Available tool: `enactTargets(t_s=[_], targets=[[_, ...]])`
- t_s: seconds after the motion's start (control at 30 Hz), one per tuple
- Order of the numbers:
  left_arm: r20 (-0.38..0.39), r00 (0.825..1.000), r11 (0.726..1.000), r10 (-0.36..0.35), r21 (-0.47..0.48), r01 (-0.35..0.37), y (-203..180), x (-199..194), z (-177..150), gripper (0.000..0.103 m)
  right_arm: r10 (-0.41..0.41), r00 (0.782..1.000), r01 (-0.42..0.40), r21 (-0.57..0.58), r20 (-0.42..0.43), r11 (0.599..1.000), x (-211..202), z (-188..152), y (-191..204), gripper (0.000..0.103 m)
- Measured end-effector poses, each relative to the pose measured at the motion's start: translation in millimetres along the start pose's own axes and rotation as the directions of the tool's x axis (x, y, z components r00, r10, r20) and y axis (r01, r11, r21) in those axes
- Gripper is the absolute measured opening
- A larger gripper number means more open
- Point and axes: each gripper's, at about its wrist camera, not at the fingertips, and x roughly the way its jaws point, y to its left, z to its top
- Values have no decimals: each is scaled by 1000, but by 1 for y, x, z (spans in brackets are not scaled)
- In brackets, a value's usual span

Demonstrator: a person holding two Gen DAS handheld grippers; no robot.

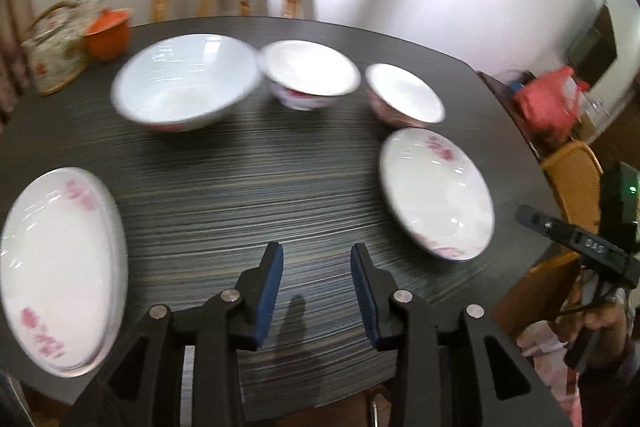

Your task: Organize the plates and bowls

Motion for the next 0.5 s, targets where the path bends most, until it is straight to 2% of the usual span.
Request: enactTargets(t_s=[0.13, 0.27, 0.5], targets=[[-49, 997, 998, -52, 22, 53, -28, 26, 11, 36, 0, 1000, 0, 44, -14, 999, 5, -1, -28, 47], [-90, 991, 996, -94, 3, 95, -40, 50, 20, 36, -2, 1000, 3, 59, -27, 998, 16, 1, -39, 48], [-141, 986, 996, -86, -13, 85, -45, 80, 30, 36, 14, 999, -11, 93, -35, 996, 30, 12, -60, 48]])
